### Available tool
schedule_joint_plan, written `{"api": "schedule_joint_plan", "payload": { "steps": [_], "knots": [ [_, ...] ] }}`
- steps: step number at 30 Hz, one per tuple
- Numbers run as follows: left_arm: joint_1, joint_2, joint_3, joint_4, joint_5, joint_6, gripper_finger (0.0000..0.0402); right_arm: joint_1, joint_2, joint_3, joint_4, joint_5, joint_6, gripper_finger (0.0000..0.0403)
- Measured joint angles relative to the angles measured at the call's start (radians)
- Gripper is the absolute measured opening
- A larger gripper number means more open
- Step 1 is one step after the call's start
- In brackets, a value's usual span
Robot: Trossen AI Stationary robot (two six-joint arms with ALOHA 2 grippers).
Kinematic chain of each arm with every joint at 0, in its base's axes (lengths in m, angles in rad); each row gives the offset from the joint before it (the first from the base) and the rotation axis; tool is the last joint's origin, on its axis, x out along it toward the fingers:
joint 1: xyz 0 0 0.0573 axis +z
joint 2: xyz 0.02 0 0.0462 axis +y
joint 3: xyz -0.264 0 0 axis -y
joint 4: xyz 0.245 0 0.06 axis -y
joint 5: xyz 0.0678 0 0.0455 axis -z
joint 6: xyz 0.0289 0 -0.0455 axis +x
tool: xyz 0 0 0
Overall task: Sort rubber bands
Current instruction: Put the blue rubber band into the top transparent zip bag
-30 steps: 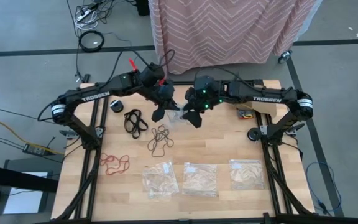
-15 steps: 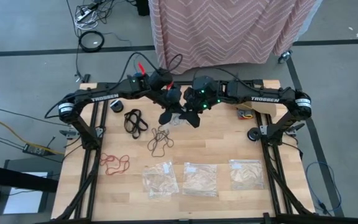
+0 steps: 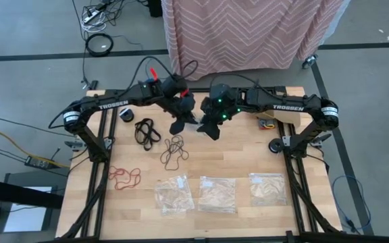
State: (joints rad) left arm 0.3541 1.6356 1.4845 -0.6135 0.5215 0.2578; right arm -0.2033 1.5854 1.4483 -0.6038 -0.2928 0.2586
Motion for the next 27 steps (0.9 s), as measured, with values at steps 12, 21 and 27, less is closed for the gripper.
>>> {"api": "schedule_joint_plan", "payload": {
  "steps": [12,21,27],
  "knots": [
    [0.012,0.000,0.000,0.005,0.001,0.001,0.0000,0.001,-0.001,0.000,-0.012,-0.061,0.000,0.0200],
    [0.012,0.000,0.000,-0.008,-0.011,0.003,0.0000,0.001,-0.031,0.001,-0.020,-0.097,0.011,0.0201],
    [0.012,0.000,0.000,-0.010,-0.014,0.003,0.0000,0.010,-0.060,0.001,-0.025,-0.101,0.014,0.0199]
  ]
}}
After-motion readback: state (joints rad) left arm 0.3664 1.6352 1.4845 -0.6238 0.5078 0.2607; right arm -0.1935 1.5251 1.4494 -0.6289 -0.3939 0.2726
